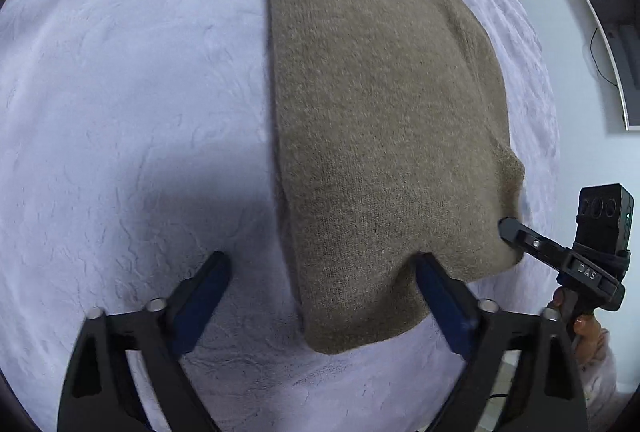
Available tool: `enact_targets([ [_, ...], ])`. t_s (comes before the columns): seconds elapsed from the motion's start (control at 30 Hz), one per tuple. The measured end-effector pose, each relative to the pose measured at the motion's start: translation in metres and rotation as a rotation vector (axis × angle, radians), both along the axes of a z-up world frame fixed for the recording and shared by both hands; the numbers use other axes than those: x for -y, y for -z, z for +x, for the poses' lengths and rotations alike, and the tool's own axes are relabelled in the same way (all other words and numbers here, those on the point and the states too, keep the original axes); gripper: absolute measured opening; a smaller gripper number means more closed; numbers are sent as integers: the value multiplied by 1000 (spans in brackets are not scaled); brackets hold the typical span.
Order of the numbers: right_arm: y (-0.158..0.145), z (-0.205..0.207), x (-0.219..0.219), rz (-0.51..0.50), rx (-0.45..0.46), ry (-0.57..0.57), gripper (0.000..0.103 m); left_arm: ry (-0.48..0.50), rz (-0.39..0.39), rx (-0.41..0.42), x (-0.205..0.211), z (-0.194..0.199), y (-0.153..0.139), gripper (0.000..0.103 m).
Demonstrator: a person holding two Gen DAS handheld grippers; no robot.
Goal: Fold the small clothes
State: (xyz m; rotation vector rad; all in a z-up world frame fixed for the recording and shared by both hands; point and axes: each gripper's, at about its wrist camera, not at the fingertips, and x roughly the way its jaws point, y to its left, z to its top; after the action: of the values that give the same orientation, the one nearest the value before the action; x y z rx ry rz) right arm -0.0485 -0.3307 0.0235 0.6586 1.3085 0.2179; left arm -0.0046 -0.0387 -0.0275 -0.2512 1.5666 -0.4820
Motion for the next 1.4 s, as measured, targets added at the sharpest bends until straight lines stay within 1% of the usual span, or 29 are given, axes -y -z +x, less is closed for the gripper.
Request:
enact_targets([
  [0.03, 3, 1, -2, 10, -11, 1, 6, 37, 11, 8, 7, -2, -1, 42],
  [0.07, -2, 2, -5, 35, 17, -2, 6, 74, 36, 31, 15, -5, -4, 38],
  [0.1, -10, 1, -8, 53, 54, -19, 6, 98, 63, 61, 19, -8, -8, 38],
  [0.13, -21, -1, -11, 45, 92, -41, 6, 123, 83, 86, 24, -11, -10, 38],
  [0.17, -24, -2, -12, 18, 100, -51, 6, 141, 99, 105, 27, -14, -11, 38],
  [0.23, -14, -5, -10, -44, 52, -47, 6, 144, 101, 114, 27, -18, -8, 38],
  [0.3, 13, -11, -1, -109, -25, -32, 6, 119, 83, 110, 24, -21, -3, 39],
  [0.33, 24, -17, 3, -120, -48, -23, 6, 104, 86, 102, 23, -23, -1, 45],
  [0.4, 31, -26, 14, -59, -50, 29, 7, 84, 103, 113, 19, -30, -4, 47],
  [0.43, 30, -28, 17, -53, -52, 41, 7, 82, 108, 118, 16, -33, -6, 47],
  [0.5, 29, -29, 15, -73, -56, 29, 8, 71, 120, 109, 11, -36, -6, 47],
  [0.6, 26, -28, 9, -104, -77, 10, 8, 22, 145, 83, 5, -37, -9, 47],
  [0.73, 21, -23, 5, -121, -118, 31, 12, -1, 236, 94, 4, -45, -21, 47],
  [0.8, 17, -25, 3, -128, -138, 34, 12, -5, 276, 94, 4, -52, -27, 47],
  [0.97, 3, -32, -4, -184, -172, 2, 12, -48, 289, 78, 2, -72, -45, 48],
  [1.03, -3, -37, -6, -190, -174, -4, 12, -67, 292, 75, 3, -79, -54, 48],
  [1.07, -8, -38, -8, -187, -168, -5, 12, -78, 293, 78, 1, -83, -59, 51],
  [1.1, -12, -39, -10, -182, -161, -9, 13, -90, 295, 81, 0, -86, -65, 60],
  [1.13, -19, -39, -14, -173, -141, -15, 19, -103, 299, 91, 3, -89, -71, 85],
  [1.17, -25, -40, -17, -165, -116, -20, 19, -123, 305, 121, 4, -93, -79, 91],
  [1.2, -30, -38, -22, -153, -91, -27, 19, -129, 307, 138, 0, -95, -86, 91],
  [1.27, -38, -32, -38, -114, -41, -59, 31, -126, 320, 134, -1, -99, -93, 91],
  [1.3, -38, -27, -48, -105, -34, -82, 41, -134, 326, 130, -3, -102, -95, 91],
  [1.37, -32, -17, -70, -89, -34, -136, 42, -163, 335, 130, -10, -108, -101, 91],
  [1.4, -30, -11, -80, -100, -30, -154, 39, -179, 336, 130, -14, -112, -104, 91],
])
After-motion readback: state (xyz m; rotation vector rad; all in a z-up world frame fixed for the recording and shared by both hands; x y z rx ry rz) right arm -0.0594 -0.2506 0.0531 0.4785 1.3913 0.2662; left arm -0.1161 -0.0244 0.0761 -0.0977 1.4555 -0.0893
